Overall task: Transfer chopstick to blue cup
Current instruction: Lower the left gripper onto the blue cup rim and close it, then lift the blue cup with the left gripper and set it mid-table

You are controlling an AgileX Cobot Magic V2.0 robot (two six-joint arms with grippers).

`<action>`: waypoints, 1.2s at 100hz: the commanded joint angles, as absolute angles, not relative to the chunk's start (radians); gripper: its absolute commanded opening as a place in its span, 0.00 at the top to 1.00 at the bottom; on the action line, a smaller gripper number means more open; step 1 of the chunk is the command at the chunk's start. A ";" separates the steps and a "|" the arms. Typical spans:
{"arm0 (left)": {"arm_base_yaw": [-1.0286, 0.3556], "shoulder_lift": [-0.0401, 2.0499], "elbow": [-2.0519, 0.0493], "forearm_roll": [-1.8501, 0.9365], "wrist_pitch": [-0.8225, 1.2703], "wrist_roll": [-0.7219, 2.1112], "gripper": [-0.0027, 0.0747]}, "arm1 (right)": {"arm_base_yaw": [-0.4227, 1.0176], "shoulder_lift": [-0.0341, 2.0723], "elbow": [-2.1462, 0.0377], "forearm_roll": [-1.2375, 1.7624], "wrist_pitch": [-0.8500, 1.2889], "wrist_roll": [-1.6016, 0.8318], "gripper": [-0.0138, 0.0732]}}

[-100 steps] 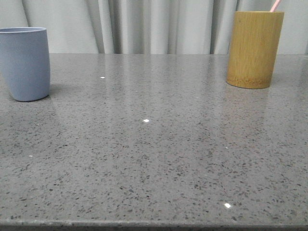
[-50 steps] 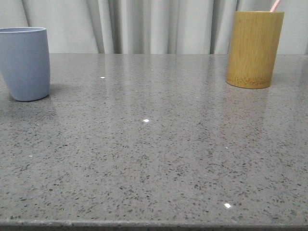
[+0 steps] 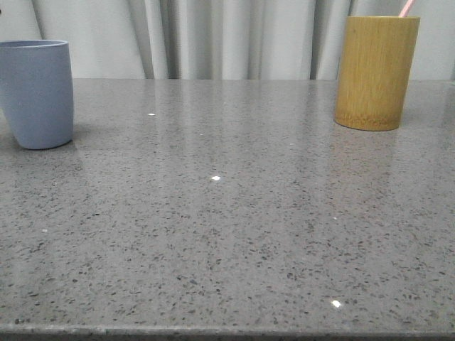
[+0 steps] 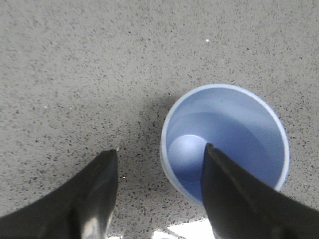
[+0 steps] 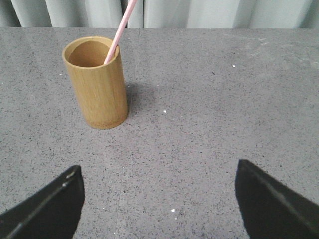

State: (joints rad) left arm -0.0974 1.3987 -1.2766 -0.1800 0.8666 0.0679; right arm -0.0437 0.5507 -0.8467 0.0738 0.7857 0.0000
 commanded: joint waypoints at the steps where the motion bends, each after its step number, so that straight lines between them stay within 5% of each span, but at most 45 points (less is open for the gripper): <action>1: -0.096 1.382 -1.312 -0.219 0.815 0.065 0.49 | -0.050 0.562 -0.879 0.076 0.709 0.000 0.13; 78: -0.096 1.456 -1.312 -0.223 0.769 0.067 0.50 | -0.050 0.562 -0.879 0.076 0.706 0.000 0.13; 88: -0.096 1.456 -1.312 -0.228 0.769 0.067 0.58 | -0.050 0.562 -0.879 0.076 0.706 0.000 0.13; 114: -0.096 1.465 -1.314 -0.283 0.776 0.121 0.99 | -0.050 0.562 -0.879 0.076 0.706 0.000 0.13; 120: -0.096 1.465 -1.320 -0.283 0.780 0.121 0.99 | -0.050 0.562 -0.879 0.076 0.706 0.000 0.13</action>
